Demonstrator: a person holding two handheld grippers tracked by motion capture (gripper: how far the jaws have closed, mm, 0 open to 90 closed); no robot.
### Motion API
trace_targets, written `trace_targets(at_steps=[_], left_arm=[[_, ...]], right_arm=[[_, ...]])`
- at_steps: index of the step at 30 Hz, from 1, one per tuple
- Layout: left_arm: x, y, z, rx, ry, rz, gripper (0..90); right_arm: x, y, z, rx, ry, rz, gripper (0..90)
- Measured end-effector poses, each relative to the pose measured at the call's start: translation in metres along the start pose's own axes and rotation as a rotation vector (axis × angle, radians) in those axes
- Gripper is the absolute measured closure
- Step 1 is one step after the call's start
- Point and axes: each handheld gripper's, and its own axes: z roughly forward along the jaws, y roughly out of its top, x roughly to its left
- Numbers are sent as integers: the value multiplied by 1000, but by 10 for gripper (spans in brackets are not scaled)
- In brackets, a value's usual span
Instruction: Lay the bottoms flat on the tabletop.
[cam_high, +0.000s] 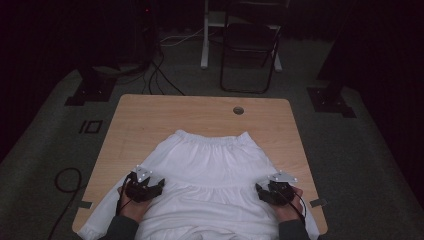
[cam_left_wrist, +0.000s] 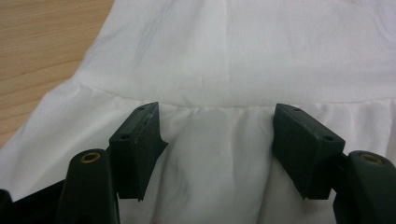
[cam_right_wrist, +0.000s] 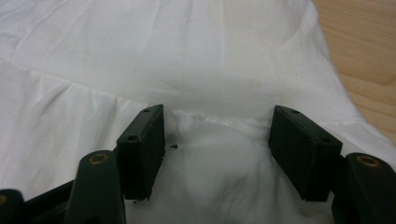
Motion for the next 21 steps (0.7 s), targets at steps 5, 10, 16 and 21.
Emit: trace_targets(at_steps=[5, 10, 16, 21], left_arm=[[4, 8, 9, 1, 4, -6, 325], [12, 22, 23, 1, 7, -9, 322], [27, 42, 45, -1, 20, -21, 341], [40, 60, 64, 1, 37, -38, 343]], right_arm=[[-4, 7, 8, -9, -4, 2, 346], [-11, 20, 21, 1, -11, 11, 345], [-23, 46, 45, 21, -30, 4, 345], [-35, 72, 71, 23, -42, 9, 345]])
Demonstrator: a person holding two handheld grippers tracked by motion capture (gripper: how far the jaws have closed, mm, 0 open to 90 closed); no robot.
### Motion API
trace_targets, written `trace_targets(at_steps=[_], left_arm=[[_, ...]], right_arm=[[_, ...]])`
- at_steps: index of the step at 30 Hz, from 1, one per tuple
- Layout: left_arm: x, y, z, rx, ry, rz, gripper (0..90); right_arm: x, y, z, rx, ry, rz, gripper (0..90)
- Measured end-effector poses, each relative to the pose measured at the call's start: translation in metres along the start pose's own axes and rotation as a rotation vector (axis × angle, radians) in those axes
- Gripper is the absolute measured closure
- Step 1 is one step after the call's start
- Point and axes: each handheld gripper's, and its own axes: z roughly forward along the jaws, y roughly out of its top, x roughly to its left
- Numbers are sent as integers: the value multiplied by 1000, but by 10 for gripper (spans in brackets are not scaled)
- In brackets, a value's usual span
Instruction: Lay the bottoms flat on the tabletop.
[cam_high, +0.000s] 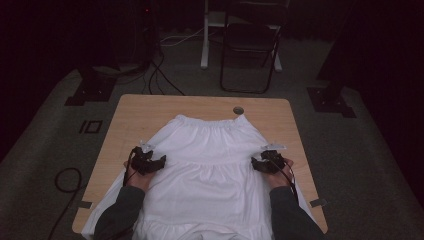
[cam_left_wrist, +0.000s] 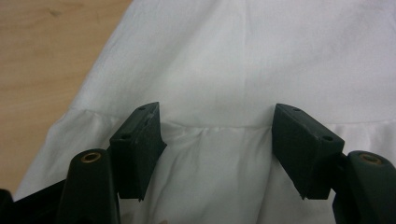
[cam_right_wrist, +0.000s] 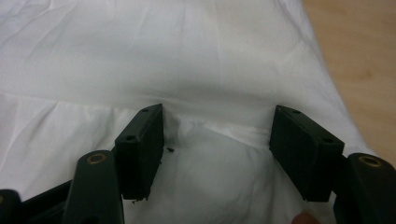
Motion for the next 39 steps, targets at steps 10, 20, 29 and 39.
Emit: trace_targets(at_steps=[10, 20, 29, 39], left_arm=[[15, 32, 34, 1, 36, -36, 341], [16, 53, 54, 17, 92, -92, 326], [12, 54, 34, 39, 58, -97, 378], [7, 43, -41, -39, -20, -22, 378]], right_arm=[[-17, 40, 44, -34, -1, 18, 343], [-28, 74, 71, 23, -18, 38, 344], [-26, 74, 50, 57, 26, 20, 396], [-17, 43, -16, 21, 119, 12, 390]])
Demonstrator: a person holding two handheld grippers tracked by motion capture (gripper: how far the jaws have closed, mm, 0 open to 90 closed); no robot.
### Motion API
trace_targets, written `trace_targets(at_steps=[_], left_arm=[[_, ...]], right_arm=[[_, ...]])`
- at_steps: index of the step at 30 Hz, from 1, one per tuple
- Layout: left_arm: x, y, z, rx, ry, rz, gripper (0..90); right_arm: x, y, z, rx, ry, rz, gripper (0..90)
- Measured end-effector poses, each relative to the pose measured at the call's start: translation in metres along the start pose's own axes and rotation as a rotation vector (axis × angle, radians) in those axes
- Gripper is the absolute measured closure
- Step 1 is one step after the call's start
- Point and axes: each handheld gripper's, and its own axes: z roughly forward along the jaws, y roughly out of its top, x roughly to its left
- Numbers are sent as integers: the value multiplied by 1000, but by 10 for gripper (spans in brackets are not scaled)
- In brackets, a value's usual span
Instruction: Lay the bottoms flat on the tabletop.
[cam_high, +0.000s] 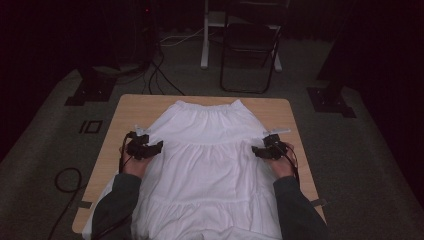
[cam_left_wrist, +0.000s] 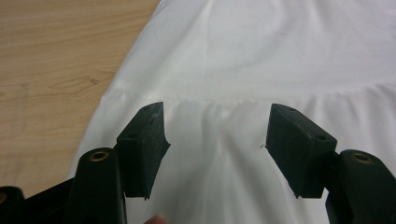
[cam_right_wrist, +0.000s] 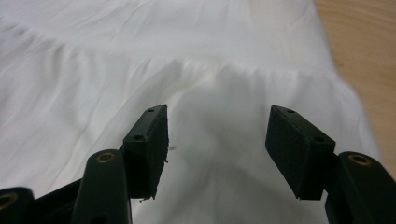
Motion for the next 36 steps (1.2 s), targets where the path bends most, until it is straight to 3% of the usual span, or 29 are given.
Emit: trace_targets(at_steps=[4, 5, 10, 14, 20, 27, 33, 36], left_arm=[[-4, -15, -25, -28, -10, 15, 377], [-4, -15, -25, -28, -10, 15, 377], [-10, -42, -51, -32, -7, 31, 376], [-6, -61, -71, -23, 39, 29, 379], [10, -85, -96, 12, 102, 15, 426], [37, -118, -117, 86, 212, -25, 606], [52, -149, -118, 163, 263, -54, 507], [55, -157, -118, 174, 260, -65, 480]], right_arm=[[7, -22, -21, -17, 29, -11, 391], [7, -22, -21, -17, 29, -11, 391], [21, -56, -36, 2, 65, -27, 413], [26, -76, -41, 22, 57, -20, 395], [32, -104, -47, 50, 42, -58, 383], [30, -121, -68, 29, 29, -68, 368], [21, -132, -89, -4, 0, -46, 368], [13, -136, -100, -16, -23, -25, 369]])
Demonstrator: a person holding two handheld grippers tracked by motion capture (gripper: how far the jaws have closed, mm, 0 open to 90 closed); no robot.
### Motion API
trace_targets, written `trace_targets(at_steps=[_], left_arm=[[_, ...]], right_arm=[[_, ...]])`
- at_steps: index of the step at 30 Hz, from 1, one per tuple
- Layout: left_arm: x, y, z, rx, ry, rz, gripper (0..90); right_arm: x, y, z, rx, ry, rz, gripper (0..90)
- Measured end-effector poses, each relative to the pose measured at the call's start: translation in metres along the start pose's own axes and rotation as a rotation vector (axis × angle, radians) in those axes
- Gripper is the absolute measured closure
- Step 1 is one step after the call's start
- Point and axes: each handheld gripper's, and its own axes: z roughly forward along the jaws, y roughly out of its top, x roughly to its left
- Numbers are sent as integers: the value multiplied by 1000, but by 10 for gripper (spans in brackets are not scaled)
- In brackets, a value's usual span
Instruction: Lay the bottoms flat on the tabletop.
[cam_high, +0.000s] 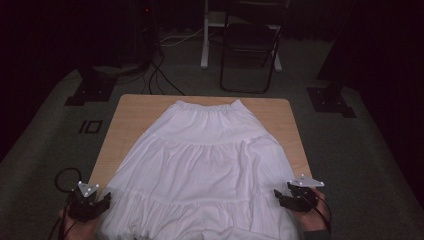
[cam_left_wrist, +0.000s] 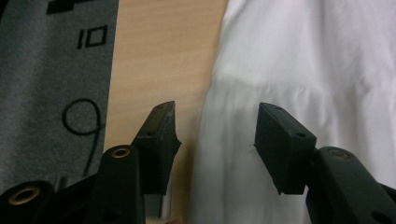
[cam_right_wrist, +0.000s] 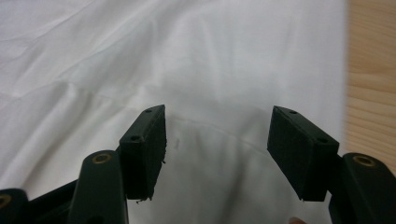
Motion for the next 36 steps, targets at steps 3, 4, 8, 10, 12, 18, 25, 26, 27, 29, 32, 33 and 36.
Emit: trace_targets(at_steps=[3, 4, 8, 10, 12, 18, 25, 26, 27, 29, 32, 33, 36], left_arm=[[4, -3, 2, 3, -23, -27, 491], [5, -3, 3, -2, -29, -34, 510], [5, -1, 4, -9, -55, -1, 742], [7, 2, 7, 1, -6, 27, 885], [18, 6, 9, -5, 22, 7, 897], [47, 18, 8, -49, 153, -80, 900], [36, 31, 11, -107, 164, -99, 720], [30, 32, 11, -117, 152, -97, 693], [27, 32, 11, -125, 144, -98, 671], [16, 33, 9, -152, 110, -96, 649], [1, 35, 7, -176, 81, -72, 620], [-2, 36, 7, -180, 61, -75, 614], [-18, 36, 12, -173, -21, -45, 588]], right_arm=[[-9, -3, -11, -17, -25, 26, 370], [-12, -4, -14, -24, -34, 32, 370], [-22, -8, -21, -35, -57, 66, 377], [-27, -11, -25, -38, -67, 84, 394], [-32, -14, -27, -33, -75, 98, 420], [-38, -24, -33, 4, -92, 105, 484], [-31, -40, -38, 70, -88, 94, 508], [-30, -43, -39, 75, -85, 99, 512], [-28, -47, -39, 81, -81, 108, 522], [-26, -52, -39, 92, -71, 113, 529], [-23, -60, -37, 104, -70, 125, 526], [-23, -61, -37, 99, -67, 137, 528], [-23, -60, -37, 105, -80, 134, 566]])
